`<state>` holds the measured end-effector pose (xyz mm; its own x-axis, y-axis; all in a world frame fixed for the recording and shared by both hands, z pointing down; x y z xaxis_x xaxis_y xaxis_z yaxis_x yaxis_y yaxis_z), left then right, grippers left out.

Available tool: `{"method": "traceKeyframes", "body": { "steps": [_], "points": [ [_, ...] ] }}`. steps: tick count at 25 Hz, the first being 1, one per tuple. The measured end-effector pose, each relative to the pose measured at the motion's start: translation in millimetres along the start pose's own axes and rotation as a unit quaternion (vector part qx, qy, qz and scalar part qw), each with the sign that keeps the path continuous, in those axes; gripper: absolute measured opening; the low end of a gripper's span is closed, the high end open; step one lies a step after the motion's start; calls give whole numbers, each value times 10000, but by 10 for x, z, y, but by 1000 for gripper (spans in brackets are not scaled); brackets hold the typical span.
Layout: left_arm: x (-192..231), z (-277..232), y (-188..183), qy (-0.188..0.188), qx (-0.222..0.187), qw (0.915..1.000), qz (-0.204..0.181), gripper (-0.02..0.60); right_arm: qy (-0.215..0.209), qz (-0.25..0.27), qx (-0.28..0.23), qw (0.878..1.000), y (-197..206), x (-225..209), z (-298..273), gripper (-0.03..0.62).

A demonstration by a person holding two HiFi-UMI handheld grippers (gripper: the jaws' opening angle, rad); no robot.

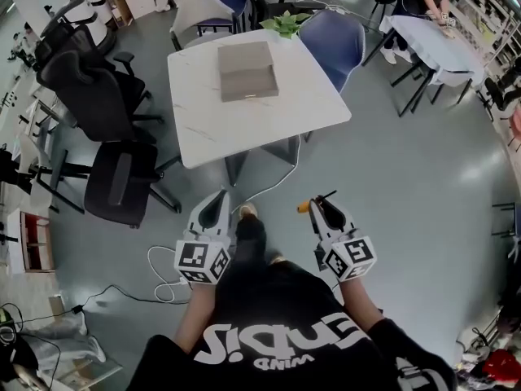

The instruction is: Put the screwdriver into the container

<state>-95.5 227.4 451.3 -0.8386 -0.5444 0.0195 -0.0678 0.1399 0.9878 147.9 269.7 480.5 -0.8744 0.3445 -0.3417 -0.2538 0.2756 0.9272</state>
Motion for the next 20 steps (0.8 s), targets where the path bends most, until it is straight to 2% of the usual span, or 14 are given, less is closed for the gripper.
{"method": "traceKeyframes", "body": {
  "steps": [8, 20],
  "points": [
    [279, -354, -62, -222, -108, 9997, -66, 14, -71, 58, -26, 10000, -137, -233, -465, 74],
    [852, -1215, -149, -47, -67, 9999, 60, 14, 13, 89, -32, 10000, -469, -522, -1450, 74]
  ]
}}
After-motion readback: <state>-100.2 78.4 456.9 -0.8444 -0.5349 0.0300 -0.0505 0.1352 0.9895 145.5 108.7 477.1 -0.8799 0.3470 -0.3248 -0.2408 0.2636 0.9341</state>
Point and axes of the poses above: the fingertips, and each gripper's own axes: z backward along the fingers, x to its left, y out of its underside, the point moved 4 cm from there along z, backward along the fingers, and after that the axes turned 7 degrees about -z, right-handed, at the moved point
